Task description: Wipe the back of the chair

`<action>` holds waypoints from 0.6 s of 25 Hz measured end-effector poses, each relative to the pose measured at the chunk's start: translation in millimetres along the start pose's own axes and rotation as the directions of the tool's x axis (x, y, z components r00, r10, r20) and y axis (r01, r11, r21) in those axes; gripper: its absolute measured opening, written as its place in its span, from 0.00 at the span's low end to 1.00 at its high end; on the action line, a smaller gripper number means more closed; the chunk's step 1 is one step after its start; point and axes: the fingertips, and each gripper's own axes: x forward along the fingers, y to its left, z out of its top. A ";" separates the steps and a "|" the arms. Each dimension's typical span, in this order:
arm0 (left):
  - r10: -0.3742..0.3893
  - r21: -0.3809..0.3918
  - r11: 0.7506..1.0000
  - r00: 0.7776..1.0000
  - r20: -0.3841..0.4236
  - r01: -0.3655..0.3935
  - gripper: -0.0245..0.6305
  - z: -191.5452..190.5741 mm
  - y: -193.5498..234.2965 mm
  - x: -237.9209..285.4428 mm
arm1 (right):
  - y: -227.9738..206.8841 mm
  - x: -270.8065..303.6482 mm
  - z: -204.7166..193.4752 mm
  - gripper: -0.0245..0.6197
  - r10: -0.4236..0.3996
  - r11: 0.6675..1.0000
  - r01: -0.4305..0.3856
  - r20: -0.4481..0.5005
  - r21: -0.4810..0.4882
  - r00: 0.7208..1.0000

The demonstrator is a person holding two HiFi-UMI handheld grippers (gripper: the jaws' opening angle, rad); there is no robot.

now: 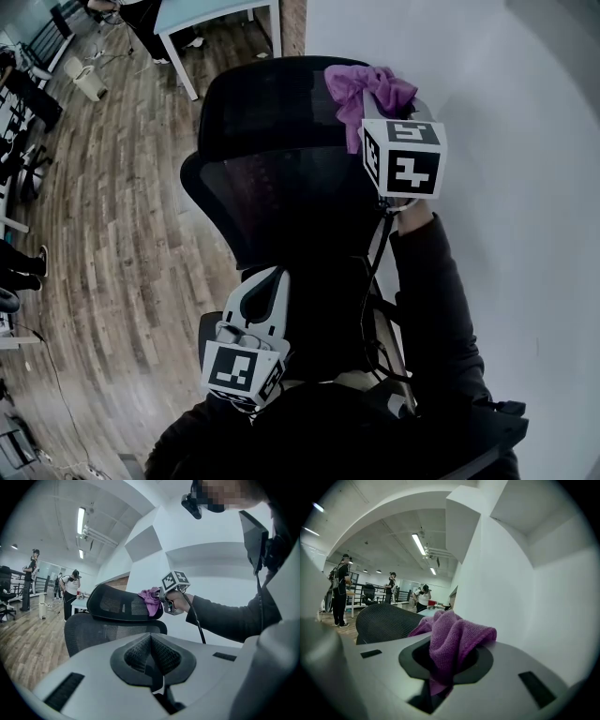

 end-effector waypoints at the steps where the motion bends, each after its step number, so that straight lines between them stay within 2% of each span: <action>1: 0.000 0.000 1.000 1.000 0.000 0.000 0.04 -0.6 0.2 0.1 | -3.0 -1.5 -0.1 0.14 -0.005 1.000 0.005 0.003 0.003 1.000; 10: -0.019 -0.002 1.000 1.000 -0.007 0.019 0.04 -5.4 -3.7 3.6 | 1.4 -4.8 -6.6 0.14 -0.047 0.996 0.048 0.009 -0.071 0.999; 15: -0.019 -0.003 1.000 1.000 -0.009 0.019 0.04 -6.8 -3.3 2.4 | 7.6 -5.5 -8.9 0.14 -0.058 0.996 0.059 0.016 -0.073 0.998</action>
